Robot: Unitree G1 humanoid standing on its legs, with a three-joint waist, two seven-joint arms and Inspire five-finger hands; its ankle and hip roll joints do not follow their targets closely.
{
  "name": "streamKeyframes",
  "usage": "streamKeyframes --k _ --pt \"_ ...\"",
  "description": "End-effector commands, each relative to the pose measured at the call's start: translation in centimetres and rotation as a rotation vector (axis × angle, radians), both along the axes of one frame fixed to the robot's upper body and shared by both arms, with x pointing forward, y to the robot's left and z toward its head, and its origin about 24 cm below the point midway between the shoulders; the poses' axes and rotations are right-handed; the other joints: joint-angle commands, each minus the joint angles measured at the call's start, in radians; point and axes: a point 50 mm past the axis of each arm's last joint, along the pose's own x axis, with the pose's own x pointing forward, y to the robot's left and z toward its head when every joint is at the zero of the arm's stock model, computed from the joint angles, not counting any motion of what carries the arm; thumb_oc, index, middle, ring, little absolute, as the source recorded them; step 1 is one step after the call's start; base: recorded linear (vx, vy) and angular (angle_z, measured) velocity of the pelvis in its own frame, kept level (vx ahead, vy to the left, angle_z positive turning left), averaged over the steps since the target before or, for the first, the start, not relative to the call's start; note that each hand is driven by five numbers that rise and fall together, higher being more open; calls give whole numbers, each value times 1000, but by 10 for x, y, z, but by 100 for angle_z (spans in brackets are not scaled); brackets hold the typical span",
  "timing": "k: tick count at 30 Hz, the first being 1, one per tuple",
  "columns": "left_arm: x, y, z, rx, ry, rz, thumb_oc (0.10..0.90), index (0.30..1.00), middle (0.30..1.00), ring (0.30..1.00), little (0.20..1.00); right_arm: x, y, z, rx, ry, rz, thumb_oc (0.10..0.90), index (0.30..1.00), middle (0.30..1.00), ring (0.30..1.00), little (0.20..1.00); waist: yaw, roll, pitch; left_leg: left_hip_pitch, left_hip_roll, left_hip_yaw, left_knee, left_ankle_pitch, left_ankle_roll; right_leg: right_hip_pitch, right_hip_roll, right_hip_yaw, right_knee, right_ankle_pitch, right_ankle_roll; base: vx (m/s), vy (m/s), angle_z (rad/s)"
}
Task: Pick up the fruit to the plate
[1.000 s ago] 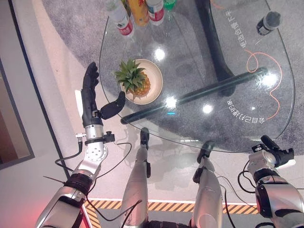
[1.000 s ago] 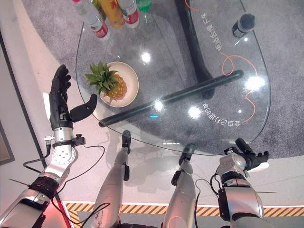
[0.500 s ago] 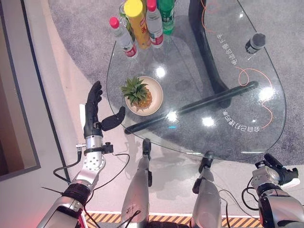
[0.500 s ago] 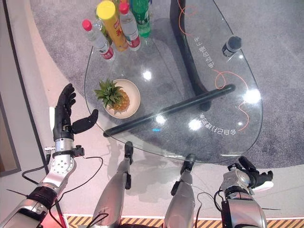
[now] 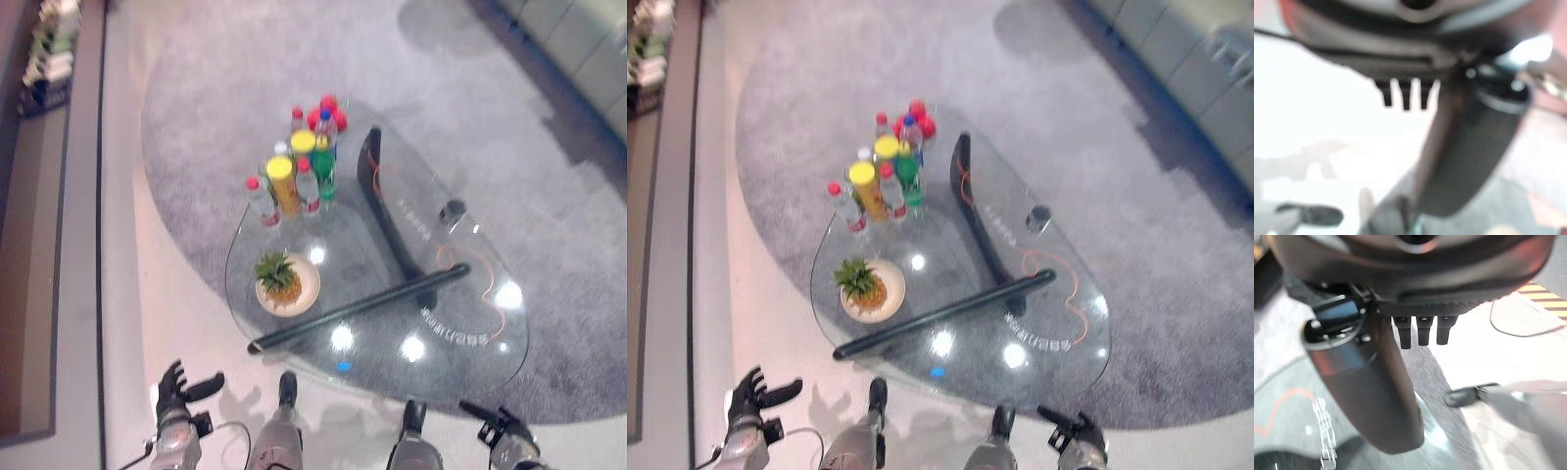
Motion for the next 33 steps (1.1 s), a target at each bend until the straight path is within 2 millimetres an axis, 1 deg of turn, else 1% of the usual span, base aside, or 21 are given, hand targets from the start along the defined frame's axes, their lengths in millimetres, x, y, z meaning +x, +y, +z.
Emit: streamKeyframes --k 1,3,6,9,11,12,16,22,29,33 --pt "20 8 8 28 -14 -84 800 900 900 900 900 -36 -12 -4 -15 147 83 800 900 900 900 900 -18 2 -57 67 44 46 -2 -18 -18 -8 14 28 53 55 -20 206 57 -12" --pt "12 6 3 2 26 -107 800 900 900 900 900 -41 -9 -6 9 173 96 800 900 900 900 900 -22 3 -71 84 46 51 -2 -24 -18 9 15 31 51 51 -20 144 40 -8" --pt "-8 3 -10 -75 148 -161 800 900 900 900 900 -50 -6 -9 32 221 138 800 900 900 900 900 -33 6 -97 122 52 63 -2 -38 -20 51 20 33 41 43 -20 129 40 -5" --pt "-14 3 -13 -64 190 -185 800 900 900 900 900 -52 -4 -10 51 239 143 800 900 900 900 900 -38 7 -106 136 55 71 -2 -42 -22 68 22 31 35 40 -20 69 15 -18" --pt "-20 3 -16 -87 244 -199 800 900 900 900 900 -54 -2 -11 68 252 162 800 900 900 900 900 -42 6 -119 147 57 79 -2 -47 -22 81 26 28 24 42 -19 67 -2 -6" --pt "-27 4 -19 -95 300 -219 800 900 900 900 900 -56 0 -12 81 279 202 800 900 900 900 900 -46 5 -128 160 63 88 -2 -51 -26 91 29 30 13 44 -19 62 0 -2" --pt "-38 0 -25 -149 369 -232 800 900 900 900 900 -58 3 -13 107 323 257 800 900 900 900 900 -49 6 -143 171 74 104 -2 -53 -32 96 31 28 -1 49 -18 45 -3 -14" --pt "-46 -8 -30 -203 409 -268 800 900 900 900 900 -62 7 -15 144 359 290 800 900 900 900 900 -48 8 -160 182 88 121 -2 -54 -39 95 33 21 -1 50 -17 24 -11 -5" --pt "-47 -11 -31 -218 412 -281 800 900 900 900 900 -61 9 -16 150 369 330 800 900 900 900 900 -50 6 -164 184 97 128 -2 -54 -42 94 36 18 -1 49 -18 0 0 0" --pt "-43 -13 -30 -211 401 -322 800 900 900 900 900 -61 11 -16 180 381 344 800 900 900 900 900 -45 3 -165 188 99 126 -2 -56 -42 99 36 13 -1 48 -17 0 0 0"
